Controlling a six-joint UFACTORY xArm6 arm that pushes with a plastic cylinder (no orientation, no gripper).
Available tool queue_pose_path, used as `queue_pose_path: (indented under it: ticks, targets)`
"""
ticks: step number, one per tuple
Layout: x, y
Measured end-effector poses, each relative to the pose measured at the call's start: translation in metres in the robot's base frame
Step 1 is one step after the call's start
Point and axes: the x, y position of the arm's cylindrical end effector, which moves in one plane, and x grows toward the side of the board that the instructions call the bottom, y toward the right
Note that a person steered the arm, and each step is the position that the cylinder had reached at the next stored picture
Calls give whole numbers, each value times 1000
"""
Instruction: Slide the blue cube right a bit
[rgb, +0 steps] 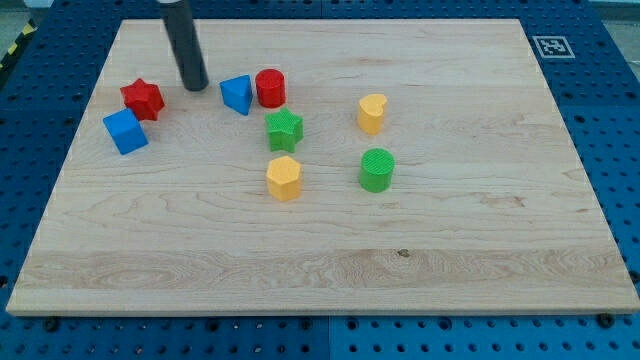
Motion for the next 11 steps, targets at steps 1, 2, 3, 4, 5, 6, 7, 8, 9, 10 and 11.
queue_pose_path:
  ticks: [1, 2, 3, 4, 5, 6, 7, 8, 9, 10, 11]
  targets:
    - [-3, -37]
    - [-23, -83]
    - [-22, -124]
    - [9, -123]
    - [77, -120]
    - [99, -98]
    - [99, -93]
    - [99, -94]
    - [89, -110]
    - [80, -118]
    - [81, -96]
